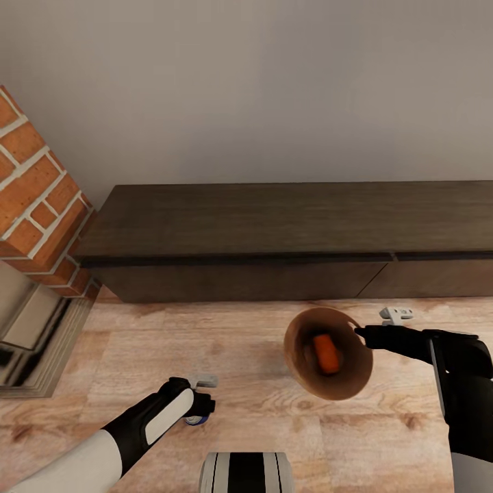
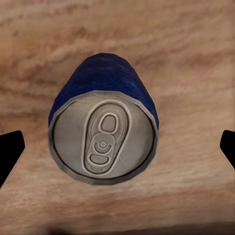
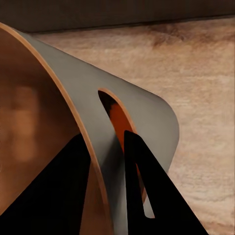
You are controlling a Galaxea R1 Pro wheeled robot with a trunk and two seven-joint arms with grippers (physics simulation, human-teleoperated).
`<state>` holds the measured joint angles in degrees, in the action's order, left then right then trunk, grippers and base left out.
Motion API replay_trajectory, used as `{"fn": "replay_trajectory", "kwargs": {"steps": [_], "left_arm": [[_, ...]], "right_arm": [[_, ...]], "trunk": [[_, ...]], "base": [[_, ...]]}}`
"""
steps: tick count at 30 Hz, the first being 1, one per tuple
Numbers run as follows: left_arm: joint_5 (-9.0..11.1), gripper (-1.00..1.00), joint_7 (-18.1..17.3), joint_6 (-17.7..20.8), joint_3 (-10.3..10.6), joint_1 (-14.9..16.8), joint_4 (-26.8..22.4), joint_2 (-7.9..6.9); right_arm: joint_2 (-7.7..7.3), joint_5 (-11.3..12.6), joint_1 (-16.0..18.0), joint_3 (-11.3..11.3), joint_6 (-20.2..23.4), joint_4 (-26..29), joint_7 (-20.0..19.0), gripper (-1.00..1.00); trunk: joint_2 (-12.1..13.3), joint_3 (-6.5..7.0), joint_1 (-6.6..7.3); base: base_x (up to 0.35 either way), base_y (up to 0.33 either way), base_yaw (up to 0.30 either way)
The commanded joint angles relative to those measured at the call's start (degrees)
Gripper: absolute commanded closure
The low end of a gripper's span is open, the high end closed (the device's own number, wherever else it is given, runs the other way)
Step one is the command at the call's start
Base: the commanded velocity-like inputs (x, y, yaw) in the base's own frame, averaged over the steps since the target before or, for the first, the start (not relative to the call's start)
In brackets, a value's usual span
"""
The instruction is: Put the three can of soda from the living room inside the tash can in the kitchen.
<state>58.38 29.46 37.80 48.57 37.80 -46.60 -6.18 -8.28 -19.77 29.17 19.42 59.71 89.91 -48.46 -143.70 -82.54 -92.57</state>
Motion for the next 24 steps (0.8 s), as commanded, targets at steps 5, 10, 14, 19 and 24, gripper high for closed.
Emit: {"fn": "replay_trajectory", "kwargs": {"steps": [5, 10, 14, 19, 24], "left_arm": [[-0.18, -1.00, 0.31, -0.23, 0.03, 0.00, 0.31, 0.02], [-0.19, -1.00, 0.08, -2.65, 0.04, 0.00, 1.91, 0.16], [-0.21, -1.00, -0.18, -3.45, 0.04, 0.00, 2.80, 0.79], [-0.28, -1.00, -0.27, -3.75, 0.09, 0.00, 3.14, 1.18], [-0.56, -1.00, -0.28, -4.00, 0.10, 0.00, 3.44, 1.37]], "right_arm": [[0.02, 0.61, 0.01, -0.05, 0.29, 0.01, 0.03, 1.00], [0.02, 0.61, 0.01, -0.12, 0.29, 0.01, 0.04, 1.00], [0.02, 0.63, 0.01, -0.16, 0.29, 0.01, 0.04, 1.00], [0.02, 0.62, 0.01, -0.22, 0.29, 0.01, 0.00, 1.00], [0.02, 0.63, 0.01, -0.26, 0.29, 0.01, -0.02, 1.00]], "trunk": [[0.00, 0.00, 0.00], [0.00, 0.00, 0.00], [0.00, 0.00, 0.00], [0.00, 0.00, 0.00], [0.00, 0.00, 0.00]], "base": [[0.000, 0.000, 0.000], [0.000, 0.000, 0.000], [0.000, 0.000, 0.000], [0.000, 0.000, 0.000], [0.000, 0.000, 0.000]]}}
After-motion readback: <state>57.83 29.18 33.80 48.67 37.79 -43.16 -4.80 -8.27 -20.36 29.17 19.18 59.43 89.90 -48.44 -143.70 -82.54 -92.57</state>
